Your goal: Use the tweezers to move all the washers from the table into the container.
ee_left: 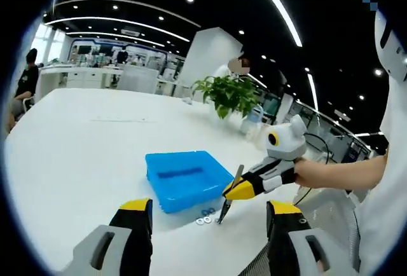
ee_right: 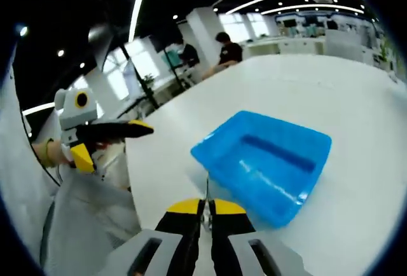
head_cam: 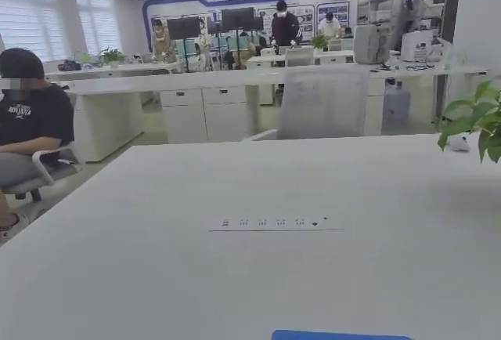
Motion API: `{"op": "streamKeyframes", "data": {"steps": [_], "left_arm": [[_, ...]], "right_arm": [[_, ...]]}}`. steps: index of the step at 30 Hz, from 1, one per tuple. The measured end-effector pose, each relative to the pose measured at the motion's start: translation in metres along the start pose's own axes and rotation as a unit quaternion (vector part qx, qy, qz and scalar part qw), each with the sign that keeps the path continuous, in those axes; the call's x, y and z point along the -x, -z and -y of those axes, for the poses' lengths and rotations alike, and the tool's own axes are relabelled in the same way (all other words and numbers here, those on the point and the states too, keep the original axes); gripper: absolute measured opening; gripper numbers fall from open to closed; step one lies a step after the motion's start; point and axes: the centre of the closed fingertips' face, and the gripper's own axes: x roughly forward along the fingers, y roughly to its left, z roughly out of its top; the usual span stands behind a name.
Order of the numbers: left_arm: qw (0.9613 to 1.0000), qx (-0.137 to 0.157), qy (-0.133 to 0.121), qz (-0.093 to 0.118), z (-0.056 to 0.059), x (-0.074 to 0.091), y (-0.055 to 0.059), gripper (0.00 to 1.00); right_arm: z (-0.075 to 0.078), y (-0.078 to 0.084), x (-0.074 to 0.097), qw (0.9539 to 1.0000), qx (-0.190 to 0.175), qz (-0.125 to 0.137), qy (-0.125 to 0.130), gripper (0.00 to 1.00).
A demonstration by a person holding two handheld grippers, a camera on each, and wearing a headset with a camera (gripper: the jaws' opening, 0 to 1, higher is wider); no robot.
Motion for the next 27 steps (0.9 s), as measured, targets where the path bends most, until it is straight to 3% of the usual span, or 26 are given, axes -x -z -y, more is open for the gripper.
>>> {"op": "streamKeyframes", "data": {"steps": [2, 4, 7, 10, 16, 19, 23, 27], "left_arm": [[0.9996, 0.0, -0.021, 0.021, -0.004, 0.009, -0.001, 0.8], [0.9986, -0.015, -0.047, 0.021, -0.011, 0.015, 0.005, 0.84], [0.9967, -0.037, -0.07, 0.017, -0.013, 0.02, 0.013, 0.92], [0.9954, -0.046, -0.077, 0.035, -0.009, 0.02, 0.013, 0.98], [0.9909, -0.059, -0.086, 0.085, -0.004, 0.019, 0.002, 0.99], [0.9887, -0.071, -0.092, 0.095, -0.007, 0.021, -0.003, 0.99], [0.9871, -0.06, -0.093, 0.115, -0.01, 0.025, -0.007, 0.99], [0.9871, -0.058, -0.095, 0.115, -0.012, 0.025, -0.006, 0.99]], "right_arm": [[-0.001, -0.005, 0.002, 0.9994, -0.029, 0.02, -0.007, 0.02], [-0.003, -0.008, 0.005, 0.9981, -0.051, 0.033, -0.013, 0.02], [-0.002, -0.011, 0.01, 0.9982, -0.049, 0.033, -0.01, 0.02], [-0.003, -0.02, 0.015, 0.9982, -0.045, 0.039, -0.007, 0.02], [-0.005, -0.042, 0.028, 0.998, -0.032, 0.054, 0.0, 0.02], [-0.004, -0.054, 0.035, 0.9977, -0.023, 0.063, 0.006, 0.02], [0.002, -0.07, 0.043, 0.9968, -0.015, 0.077, 0.019, 0.02], [0.015, -0.081, 0.046, 0.9958, -0.003, 0.082, 0.041, 0.02]]}}
